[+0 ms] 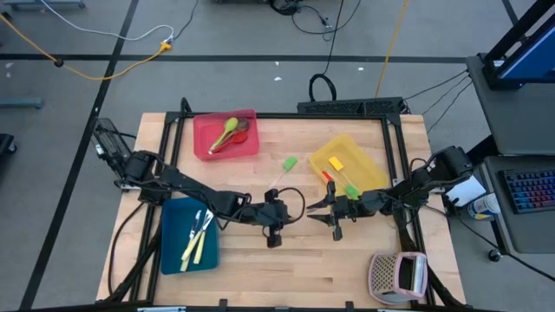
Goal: Pick & Place Kitchen Items
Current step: Put the orange spatula into the yellow bin
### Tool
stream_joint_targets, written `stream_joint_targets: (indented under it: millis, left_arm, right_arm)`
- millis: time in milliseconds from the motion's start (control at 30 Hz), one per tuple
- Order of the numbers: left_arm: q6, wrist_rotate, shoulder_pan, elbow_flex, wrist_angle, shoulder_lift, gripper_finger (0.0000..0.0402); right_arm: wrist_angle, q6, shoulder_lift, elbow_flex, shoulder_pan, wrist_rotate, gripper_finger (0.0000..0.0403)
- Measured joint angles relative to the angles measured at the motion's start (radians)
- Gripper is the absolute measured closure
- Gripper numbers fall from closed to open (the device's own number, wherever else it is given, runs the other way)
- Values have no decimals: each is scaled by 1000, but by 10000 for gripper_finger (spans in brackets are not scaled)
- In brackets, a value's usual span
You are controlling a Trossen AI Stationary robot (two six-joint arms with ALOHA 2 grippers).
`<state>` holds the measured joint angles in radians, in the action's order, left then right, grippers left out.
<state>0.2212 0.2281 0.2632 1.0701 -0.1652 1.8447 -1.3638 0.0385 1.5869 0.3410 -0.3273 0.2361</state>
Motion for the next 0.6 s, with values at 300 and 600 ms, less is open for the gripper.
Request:
stream_joint_targets:
  millis: [300, 600]
  left_arm:
    - [-17, 37, 12, 1, 0, -2, 376]
    - [-30, 37, 10, 1, 21, -2, 371]
  right_arm:
    - [-19, -27, 0, 9, 9, -6, 302]
    - [-54, -74, -1, 19, 13, -7, 345]
